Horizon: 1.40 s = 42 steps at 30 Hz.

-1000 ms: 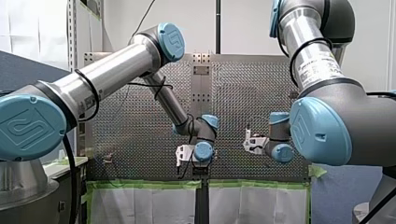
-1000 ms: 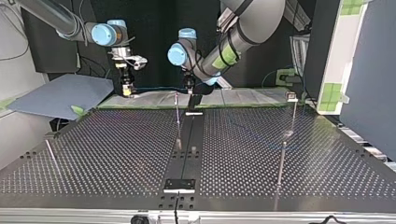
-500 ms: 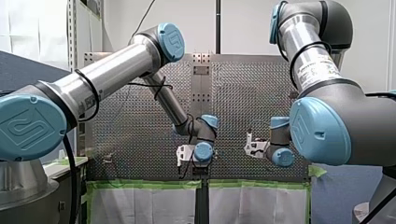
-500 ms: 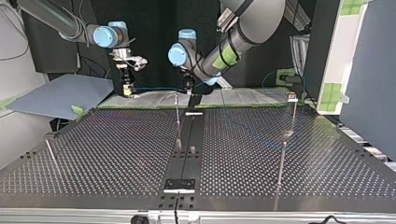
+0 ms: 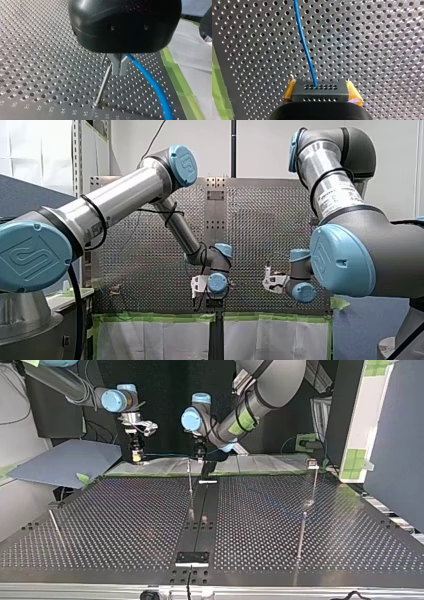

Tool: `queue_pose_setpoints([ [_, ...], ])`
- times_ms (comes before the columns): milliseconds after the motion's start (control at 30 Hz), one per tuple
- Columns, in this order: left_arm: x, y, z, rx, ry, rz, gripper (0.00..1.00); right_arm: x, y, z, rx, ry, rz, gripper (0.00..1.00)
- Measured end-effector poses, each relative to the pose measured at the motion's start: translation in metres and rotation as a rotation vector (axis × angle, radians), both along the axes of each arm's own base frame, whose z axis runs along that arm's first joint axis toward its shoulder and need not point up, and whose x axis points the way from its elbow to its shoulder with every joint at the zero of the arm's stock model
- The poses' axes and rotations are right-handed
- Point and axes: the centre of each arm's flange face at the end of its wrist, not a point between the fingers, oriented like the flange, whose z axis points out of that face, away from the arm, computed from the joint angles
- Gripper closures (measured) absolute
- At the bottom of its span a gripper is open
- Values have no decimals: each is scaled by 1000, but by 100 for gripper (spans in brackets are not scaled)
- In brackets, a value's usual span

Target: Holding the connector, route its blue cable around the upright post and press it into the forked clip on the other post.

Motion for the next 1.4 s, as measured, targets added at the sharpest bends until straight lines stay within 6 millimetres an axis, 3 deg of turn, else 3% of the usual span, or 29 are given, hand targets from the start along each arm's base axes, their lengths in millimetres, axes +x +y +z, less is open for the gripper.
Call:
queue_pose_setpoints([
  [800, 11, 8, -10, -19, 14, -14, 98, -9, -17, 1, -12, -11, -29, 100],
  [1400, 38, 10, 4, -45, -8, -10, 98, -23, -30, 4, -20, -20, -86, 100],
])
